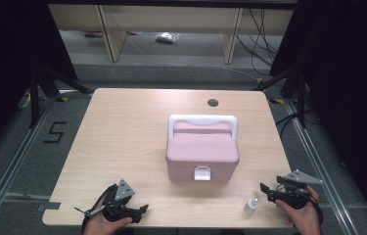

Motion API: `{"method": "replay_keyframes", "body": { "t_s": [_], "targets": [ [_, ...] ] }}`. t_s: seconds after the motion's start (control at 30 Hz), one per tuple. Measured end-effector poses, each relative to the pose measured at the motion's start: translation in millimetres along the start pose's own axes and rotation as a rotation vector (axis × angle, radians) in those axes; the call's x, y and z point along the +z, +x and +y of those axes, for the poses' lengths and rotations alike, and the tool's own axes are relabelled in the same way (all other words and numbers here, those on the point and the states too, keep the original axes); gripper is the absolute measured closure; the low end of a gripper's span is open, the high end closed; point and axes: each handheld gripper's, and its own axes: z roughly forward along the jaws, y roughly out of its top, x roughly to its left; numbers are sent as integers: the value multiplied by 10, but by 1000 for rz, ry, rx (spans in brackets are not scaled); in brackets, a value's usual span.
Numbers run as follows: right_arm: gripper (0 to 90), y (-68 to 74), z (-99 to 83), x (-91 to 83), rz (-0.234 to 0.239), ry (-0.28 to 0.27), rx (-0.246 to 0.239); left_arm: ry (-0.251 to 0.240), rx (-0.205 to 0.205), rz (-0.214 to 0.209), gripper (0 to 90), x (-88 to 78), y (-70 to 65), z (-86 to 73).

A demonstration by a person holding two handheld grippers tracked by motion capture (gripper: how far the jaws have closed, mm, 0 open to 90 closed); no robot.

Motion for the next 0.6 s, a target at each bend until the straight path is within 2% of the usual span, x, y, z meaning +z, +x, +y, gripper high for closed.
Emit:
{"method": "replay_keyframes", "body": {
  "t_s": [0.03,0.1,0.2,0.23,0.27,0.33,0.4,0.43,0.57,0.6],
  "targets": [
    [255,0,-3,6,3,-8,3,1,3,2,158,-1,0,-2],
    [255,-3,4,-6,-26,0,-12,3,-2,3,158,1,3,-3],
    [255,-2,5,-6,-26,-1,-12,0,-10,-2,158,6,-2,-2],
    [255,-2,5,-6,-25,-2,-13,-1,1,2,158,1,-1,-1],
    [255,0,5,-6,-3,-7,-10,3,-6,-4,157,4,3,1],
    [255,3,3,4,3,-14,-2,10,1,0,158,-4,5,5],
    [256,-3,5,3,-15,-6,-13,-2,-9,-2,158,4,-2,3],
    [256,1,8,4,-15,-5,-8,0,-3,-2,158,1,-1,7],
    [258,12,11,7,-7,-4,-1,-26,-23,4,159,25,-10,37],
    [261,7,16,21,-21,-21,-25,-21,-12,-4,159,23,2,49]
  ]
}}
